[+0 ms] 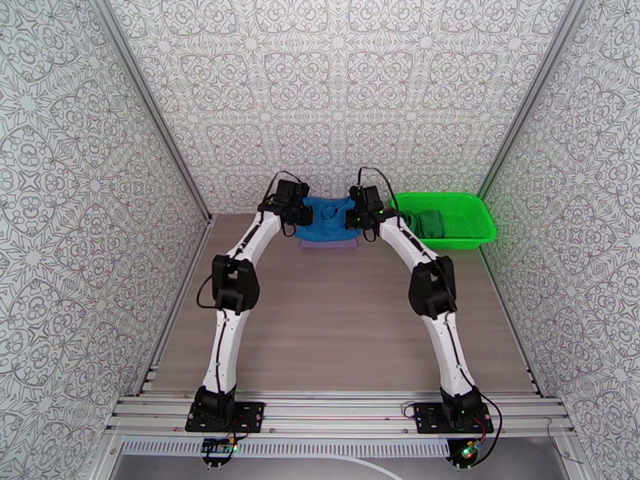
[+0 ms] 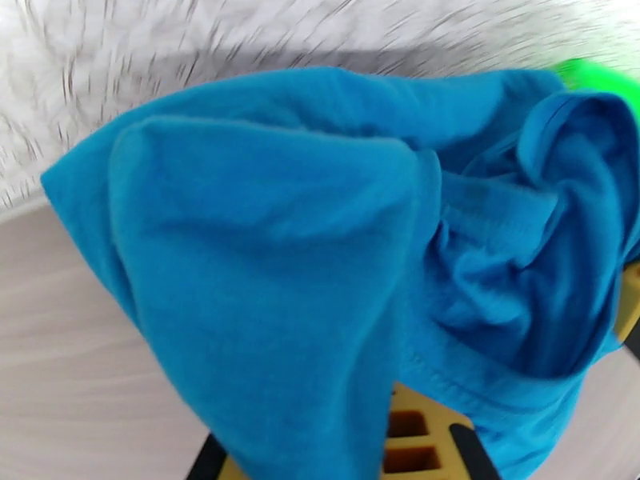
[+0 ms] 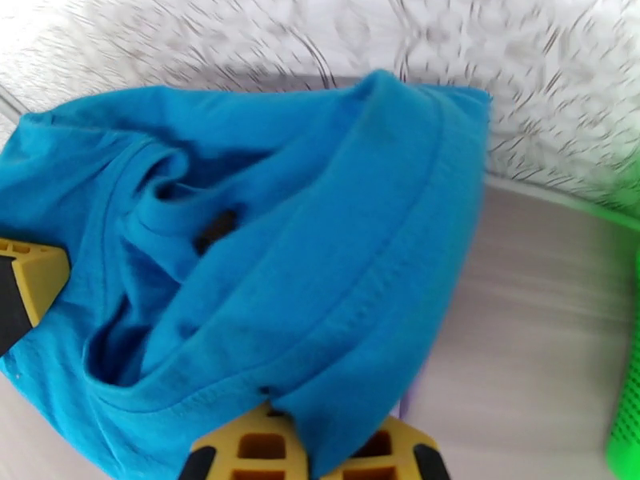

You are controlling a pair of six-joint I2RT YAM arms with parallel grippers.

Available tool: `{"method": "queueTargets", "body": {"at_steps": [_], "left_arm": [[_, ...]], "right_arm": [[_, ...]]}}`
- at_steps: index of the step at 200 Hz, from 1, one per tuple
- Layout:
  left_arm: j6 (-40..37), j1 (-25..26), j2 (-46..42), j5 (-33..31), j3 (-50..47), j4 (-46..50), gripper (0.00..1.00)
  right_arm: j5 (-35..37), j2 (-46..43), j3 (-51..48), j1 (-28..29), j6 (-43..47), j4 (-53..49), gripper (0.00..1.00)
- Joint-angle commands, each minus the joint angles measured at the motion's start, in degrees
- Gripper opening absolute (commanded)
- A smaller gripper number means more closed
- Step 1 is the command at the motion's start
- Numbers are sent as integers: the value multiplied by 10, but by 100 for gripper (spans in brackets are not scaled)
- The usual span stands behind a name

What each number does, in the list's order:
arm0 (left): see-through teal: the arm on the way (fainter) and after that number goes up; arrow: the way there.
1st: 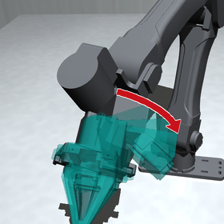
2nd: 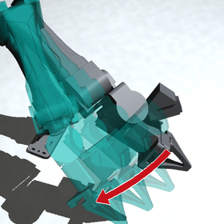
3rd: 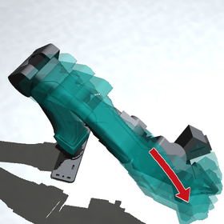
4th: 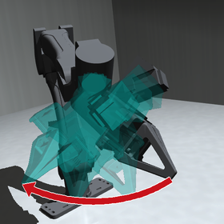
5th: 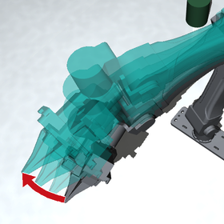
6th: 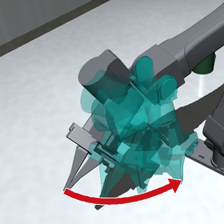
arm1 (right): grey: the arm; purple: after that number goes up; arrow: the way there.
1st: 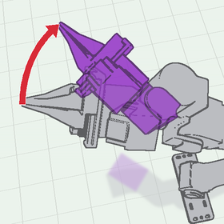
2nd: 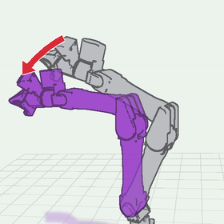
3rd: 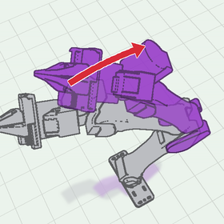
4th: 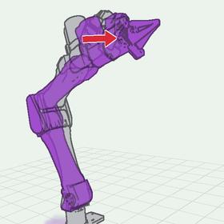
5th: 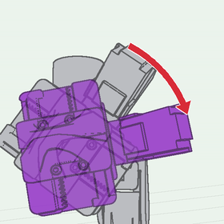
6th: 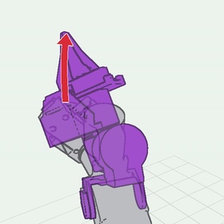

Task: Fold and stack the mixed laundry pile

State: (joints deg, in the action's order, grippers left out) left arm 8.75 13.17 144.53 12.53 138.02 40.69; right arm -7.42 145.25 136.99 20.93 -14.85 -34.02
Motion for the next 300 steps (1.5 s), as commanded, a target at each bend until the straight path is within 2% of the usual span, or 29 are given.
{"method": "queueTargets", "body": {"at_steps": [1, 29, 67, 77, 86, 109, 117, 124, 127, 150, 165, 172, 182, 217, 230, 259, 277, 300], "left_arm": [[-5, -17, 15, 13, 29, -17, 0], [9, -28, 39, 39, 31, -57, 0], [8, -33, 72, 44, 60, -72, 0], [12, -35, 87, 52, 76, -71, 6], [16, -36, 102, 60, 91, -71, 16], [34, -38, 132, 81, 115, -77, 50], [40, -37, 138, 84, 116, -81, 67], [45, -38, 141, 84, 116, -83, 96], [46, -38, 142, 85, 116, -84, 99], [52, -40, 143, 86, 115, -84, 100], [53, -43, 133, 86, 114, -83, 100], [52, -45, 124, 85, 114, -83, 99], [50, -48, 105, 84, 113, -81, 99], [20, -55, -21, 61, 76, -67, 99], [6, -55, -87, 51, 36, -69, 99], [17, -58, -257, 44, -107, -103, 99], [56, -68, -347, 68, -220, -147, 99], [116, -83, -444, 114, -363, -222, 99]], "right_arm": [[-18, 47, 82, -13, -26, -15, 0], [-23, 91, 136, -22, -39, -9, 0], [-25, 100, 128, -29, -44, 12, 0], [-24, 105, 127, -31, -45, 10, 0], [-26, 109, 127, -30, -48, 9, 0], [-29, 121, 122, -31, -51, 8, 0], [-30, 123, 120, -31, -52, 9, 0], [-30, 125, 119, -31, -52, 10, 4], [-30, 125, 119, -32, -52, 11, 7], [-41, 125, 118, -31, -48, 18, 34], [-53, 115, 118, -31, -41, 24, 46], [-56, 104, 118, -32, -33, 23, 55], [-53, 83, 117, -31, -17, 18, 60], [0, -68, 57, -37, 45, -10, 64], [10, -142, -15, -47, 49, 0, 64], [-10, -287, -173, -103, 16, 31, 76], [-25, -306, -193, -165, 8, 0, 75], [-50, -251, -134, -243, 9, -77, 75]]}}
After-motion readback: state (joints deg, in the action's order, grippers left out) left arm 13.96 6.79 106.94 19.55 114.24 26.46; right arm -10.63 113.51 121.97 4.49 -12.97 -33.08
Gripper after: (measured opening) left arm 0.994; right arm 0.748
